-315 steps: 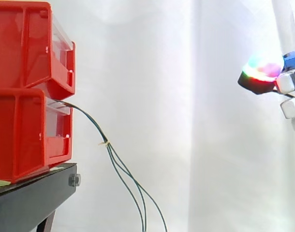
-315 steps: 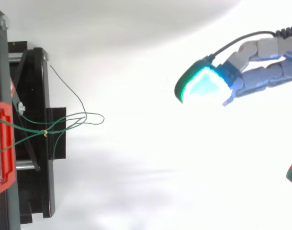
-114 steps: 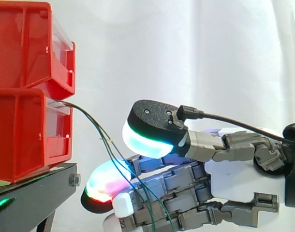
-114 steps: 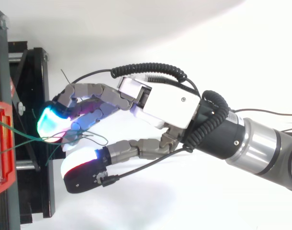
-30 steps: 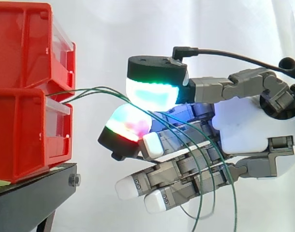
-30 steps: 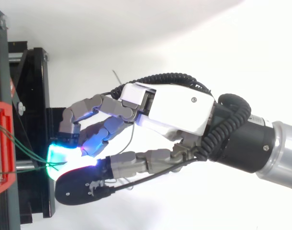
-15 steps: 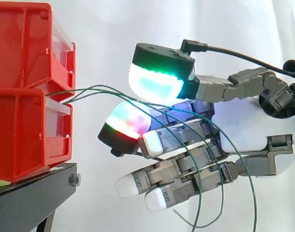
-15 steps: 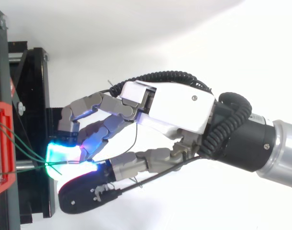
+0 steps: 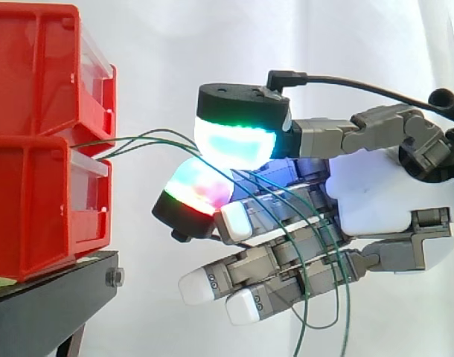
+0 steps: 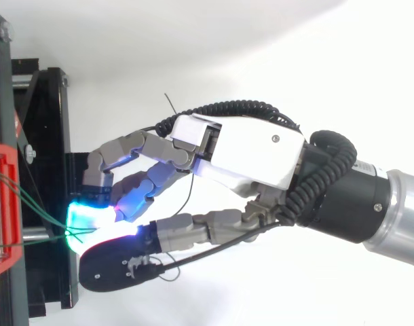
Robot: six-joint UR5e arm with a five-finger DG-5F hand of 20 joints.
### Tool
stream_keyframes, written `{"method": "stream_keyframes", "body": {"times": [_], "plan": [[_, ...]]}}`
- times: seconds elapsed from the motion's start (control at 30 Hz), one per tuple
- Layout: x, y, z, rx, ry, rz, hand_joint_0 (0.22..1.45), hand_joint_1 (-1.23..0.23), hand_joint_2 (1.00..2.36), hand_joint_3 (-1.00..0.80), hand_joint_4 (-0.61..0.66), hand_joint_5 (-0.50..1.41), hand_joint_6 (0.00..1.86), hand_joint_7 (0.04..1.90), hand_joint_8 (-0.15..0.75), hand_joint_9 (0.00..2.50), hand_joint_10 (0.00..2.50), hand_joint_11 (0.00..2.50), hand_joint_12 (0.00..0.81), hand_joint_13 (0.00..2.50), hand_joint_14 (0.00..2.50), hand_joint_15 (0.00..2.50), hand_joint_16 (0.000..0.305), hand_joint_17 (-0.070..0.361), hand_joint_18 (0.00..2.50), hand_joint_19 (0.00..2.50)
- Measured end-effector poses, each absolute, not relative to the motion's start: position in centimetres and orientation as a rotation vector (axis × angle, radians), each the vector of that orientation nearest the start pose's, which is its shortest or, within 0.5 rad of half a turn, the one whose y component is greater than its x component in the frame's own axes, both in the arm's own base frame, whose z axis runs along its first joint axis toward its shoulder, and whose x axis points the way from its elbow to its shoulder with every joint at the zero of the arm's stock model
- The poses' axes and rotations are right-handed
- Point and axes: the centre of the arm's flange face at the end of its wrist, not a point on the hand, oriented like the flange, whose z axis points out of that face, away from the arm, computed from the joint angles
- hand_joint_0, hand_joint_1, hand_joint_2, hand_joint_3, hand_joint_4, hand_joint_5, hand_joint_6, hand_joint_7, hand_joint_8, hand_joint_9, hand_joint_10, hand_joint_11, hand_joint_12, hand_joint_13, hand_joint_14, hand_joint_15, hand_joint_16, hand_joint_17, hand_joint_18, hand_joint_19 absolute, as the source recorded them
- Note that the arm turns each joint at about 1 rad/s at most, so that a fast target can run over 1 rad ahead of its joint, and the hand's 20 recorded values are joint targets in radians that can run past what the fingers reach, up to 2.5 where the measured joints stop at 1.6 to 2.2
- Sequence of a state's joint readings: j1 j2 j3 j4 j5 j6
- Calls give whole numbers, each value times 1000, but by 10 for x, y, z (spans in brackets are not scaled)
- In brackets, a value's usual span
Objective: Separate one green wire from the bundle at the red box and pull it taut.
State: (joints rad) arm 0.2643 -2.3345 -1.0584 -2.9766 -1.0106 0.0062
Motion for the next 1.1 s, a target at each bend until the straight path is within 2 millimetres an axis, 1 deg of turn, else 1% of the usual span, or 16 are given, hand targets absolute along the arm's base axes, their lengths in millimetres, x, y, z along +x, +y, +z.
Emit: {"method": "stream_keyframes", "body": {"times": [0.1, 0.13, 0.23, 0.27, 0.33, 0.4, 0.47, 0.53, 0.6, 0.63, 0.67, 0.73, 0.77, 0.8, 0.97, 1.1], "plan": [[772, 16, 265, 1371, 1057, 929, 690, -886, 1015, -306, -5, -186, 923, 1114, 257, 943, 21, 736, 359, 703, 13, 327, 49, 110, 684, 370], [772, 16, 265, 1371, 1057, 929, 695, -888, 1014, -321, 2, -186, 923, 1117, 260, 943, 20, 735, 356, 701, 13, 327, 49, 110, 683, 369], [772, 16, 265, 1371, 1056, 928, 731, -884, 1002, -471, 19, -187, 925, 1063, 248, 933, 21, 730, 351, 699, 12, 313, 48, 109, 688, 361], [772, 16, 265, 1371, 1056, 928, 719, -890, 1000, -500, 49, -186, 921, 1038, 245, 932, 21, 734, 349, 699, 13, 320, 48, 108, 686, 360], [772, 15, 265, 1372, 1056, 927, 695, -877, 1000, -500, 87, -184, 915, 1043, 248, 936, 21, 736, 350, 701, 13, 325, 48, 108, 685, 368], [772, 14, 265, 1373, 1056, 925, 597, -801, 1000, -500, 113, -174, 906, 1057, 252, 960, 21, 728, 353, 707, 14, 329, 48, 108, 685, 385], [771, 13, 264, 1376, 1061, 919, 532, -686, 1000, -500, 130, -169, 901, 1044, 276, 997, 17, 731, 371, 724, 12, 330, 51, 114, 702, 407], [770, 12, 264, 1382, 1065, 913, 512, -639, 1000, -500, 132, -166, 898, 1047, 281, 1002, 18, 706, 380, 732, 13, 339, 52, 117, 712, 401], [769, 12, 263, 1392, 1069, 911, 501, -560, 1000, -500, 139, -164, 891, 1045, 283, 1012, 19, 706, 387, 739, 12, 336, 53, 119, 717, 416], [768, 11, 263, 1398, 1070, 911, 501, -552, 1000, -500, 137, -163, 889, 1045, 280, 1014, 19, 699, 384, 739, 12, 329, 53, 119, 717, 408], [767, 11, 262, 1403, 1072, 910, 522, -504, 1000, -500, 134, -164, 885, 1057, 277, 1012, 18, 703, 380, 736, 12, 334, 52, 116, 708, 426], [766, 11, 262, 1415, 1076, 909, 566, -520, 1000, -500, 130, -165, 879, 1092, 271, 1010, 19, 700, 369, 727, 13, 343, 49, 111, 689, 437], [765, 10, 261, 1422, 1081, 906, 584, -560, 1004, -447, 127, -166, 878, 1117, 269, 1007, 20, 715, 366, 724, 13, 341, 49, 110, 685, 441], [764, 10, 261, 1425, 1084, 905, 589, -609, 1009, -386, 120, -166, 877, 1139, 270, 1006, 21, 720, 367, 723, 13, 343, 49, 110, 683, 449], [759, 9, 264, 1446, 1112, 892, 585, -692, 1015, -252, 116, -172, 887, 1147, 272, 988, 22, 732, 368, 719, 13, 349, 49, 110, 681, 449], [757, 8, 266, 1451, 1120, 887, 595, -737, 1015, -212, 106, -174, 896, 1124, 279, 982, 20, 733, 375, 721, 13, 349, 50, 113, 690, 433]]}}
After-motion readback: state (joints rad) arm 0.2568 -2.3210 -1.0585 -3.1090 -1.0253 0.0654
